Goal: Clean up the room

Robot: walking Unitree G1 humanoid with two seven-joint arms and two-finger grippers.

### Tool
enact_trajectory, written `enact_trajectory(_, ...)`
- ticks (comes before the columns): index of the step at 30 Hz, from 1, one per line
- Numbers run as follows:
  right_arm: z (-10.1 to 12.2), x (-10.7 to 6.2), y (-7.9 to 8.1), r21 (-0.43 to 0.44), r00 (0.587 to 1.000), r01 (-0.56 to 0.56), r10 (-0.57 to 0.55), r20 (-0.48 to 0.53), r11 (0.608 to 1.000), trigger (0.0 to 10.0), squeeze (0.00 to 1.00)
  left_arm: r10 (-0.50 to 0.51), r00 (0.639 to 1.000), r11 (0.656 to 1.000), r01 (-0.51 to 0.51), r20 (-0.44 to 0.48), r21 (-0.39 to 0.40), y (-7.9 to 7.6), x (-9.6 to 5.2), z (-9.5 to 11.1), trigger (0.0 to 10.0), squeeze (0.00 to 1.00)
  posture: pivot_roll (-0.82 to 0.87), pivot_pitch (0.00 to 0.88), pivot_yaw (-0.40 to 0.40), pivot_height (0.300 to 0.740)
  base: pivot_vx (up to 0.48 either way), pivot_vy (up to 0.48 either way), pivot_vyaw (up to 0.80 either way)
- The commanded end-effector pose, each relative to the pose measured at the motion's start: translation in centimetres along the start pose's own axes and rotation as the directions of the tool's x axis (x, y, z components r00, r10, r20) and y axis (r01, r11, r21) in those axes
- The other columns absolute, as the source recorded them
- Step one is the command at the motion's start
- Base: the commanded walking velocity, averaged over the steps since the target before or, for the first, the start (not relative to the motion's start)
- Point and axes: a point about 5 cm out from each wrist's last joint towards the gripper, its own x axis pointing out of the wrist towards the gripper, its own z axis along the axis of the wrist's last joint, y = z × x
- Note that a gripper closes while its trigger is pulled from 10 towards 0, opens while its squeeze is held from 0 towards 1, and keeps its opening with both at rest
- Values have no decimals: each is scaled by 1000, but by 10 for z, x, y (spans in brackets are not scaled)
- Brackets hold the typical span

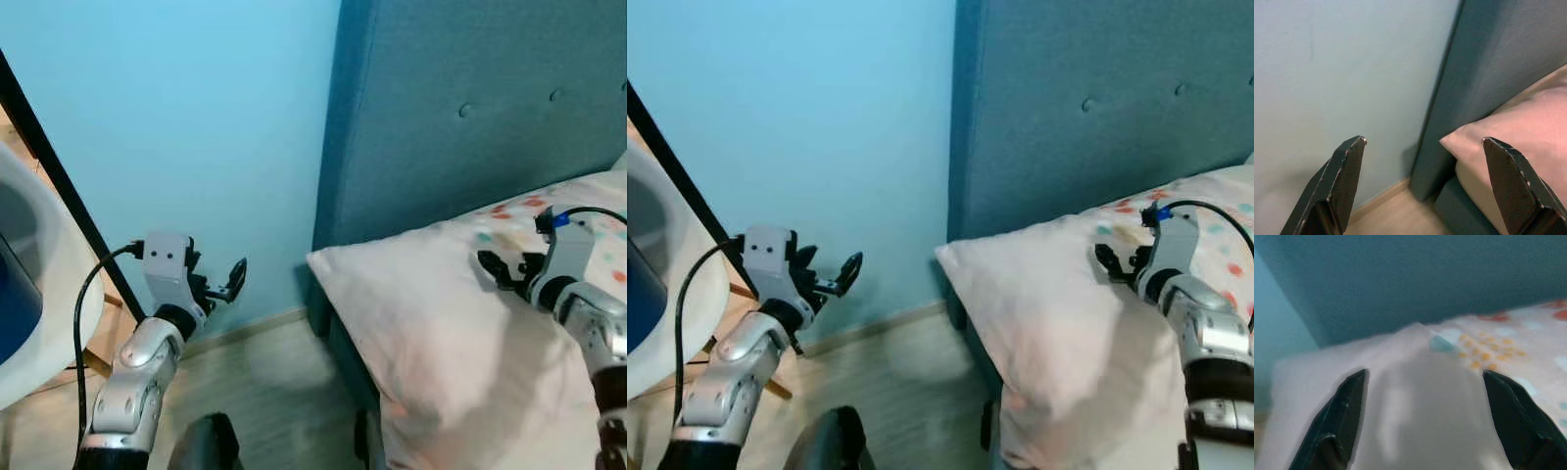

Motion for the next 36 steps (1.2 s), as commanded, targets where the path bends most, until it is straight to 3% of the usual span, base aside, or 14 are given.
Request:
enact_trajectory(1, 5, 5, 23, 11, 988, -153, 153, 34, 988, 10000, 0, -9, 1000, 1000, 9, -10, -3, -2, 0, -3, 10000, 0, -56, 87, -20, 567, 0, 0, 0)
enact_trajectory(2, 1, -3, 66, -18, 895, -446, 445, -19, 895, 10000, 0, -14, 1000, 1000, 14, -6, -3, -3, 2, -3, 10000, 0, -53, 79, -25, 567, 0, 0, 0)
enact_trajectory(3, 1, -3, 66, -18, 895, -446, 445, -19, 895, 10000, 0, -14, 1000, 1000, 14, -6, -3, -3, 2, -3, 10000, 0, -53, 79, -25, 567, 0, 0, 0)
enact_trajectory(4, -10, -16, 91, 2, 782, -615, 610, -128, 788, 10000, 0, -18, 1000, 1000, 18, -1, -4, -4, 4, -2, 10000, 0, -48, 75, -31, 567, 0, 0, 0)
enact_trajectory(5, -27, -26, 95, 28, 705, -674, 654, -274, 738, 10000, 0, -21, 1000, 1000, 21, 4, -4, -4, 4, -1, 10000, 0, -47, 74, -32, 567, 0, 0, 0)
enact_trajectory(8, -44, -37, 85, 23, 650, -681, 619, -441, 732, 10000, 0, -22, 1000, 1000, 22, 6, -6, -5, 4, -1, 10000, 0, -50, 73, -32, 567, 0, 0, 0)
enact_trajectory(10, -63, -55, 55, -10, 567, -655, 482, -668, 756, 10000, 0, -23, 1000, 1000, 23, 2, -9, -4, 2, -3, 10000, 0, -61, 72, -31, 567, 0, 0, 0)
enact_trajectory(12, -63, -55, 55, -10, 567, -655, 482, -668, 756, 10000, 0, -23, 1000, 1000, 23, 2, -9, -4, 2, -3, 10000, 0, -61, 72, -31, 567, 0, 0, 0)
enact_trajectory(16, -77, -75, 44, 12, 436, -681, 419, -796, 732, 10000, 0, -33, 999, 999, 33, -3, -14, -7, 3, -5, 10000, 0, -66, 72, -35, 567, 0, 0, 0)
enact_trajectory(26, -77, -75, 44, 12, 436, -681, 419, -796, 732, 10000, 0, -33, 999, 999, 33, -3, -14, -7, 3, -5, 10000, 0, -66, 72, -35, 567, 0, 0, 0)
enact_trajectory(27, -89, -90, 70, 124, 340, -732, 517, -786, 670, 10000, 0, -39, 999, 999, 39, -5, -19, -9, 2, -7, 10000, 0, -64, 81, -38, 567, 0, 0, 0)
enact_trajectory(29, -89, -90, 70, 124, 340, -732, 517, -786, 670, 10000, 0, -39, 999, 999, 39, -5, -19, -9, 2, -7, 10000, 0, -64, 81, -38, 567, 0, 0, 0)
enact_trajectory(30, -97, -100, 83, 184, 292, -745, 561, -775, 641, 10000, 0, -40, 999, 999, 40, -7, -22, -9, 2, -7, 10000, 0, -70, 84, -37, 567, 0, 0, 0)
enact_trajectory(36, -112, -117, 96, 284, 210, -730, 599, -773, 621, 10000, 0, -46, 999, 999, 45, -10, -26, -11, 2, -8, 10000, 0, -75, 89, -40, 567, 0, 0, 0)
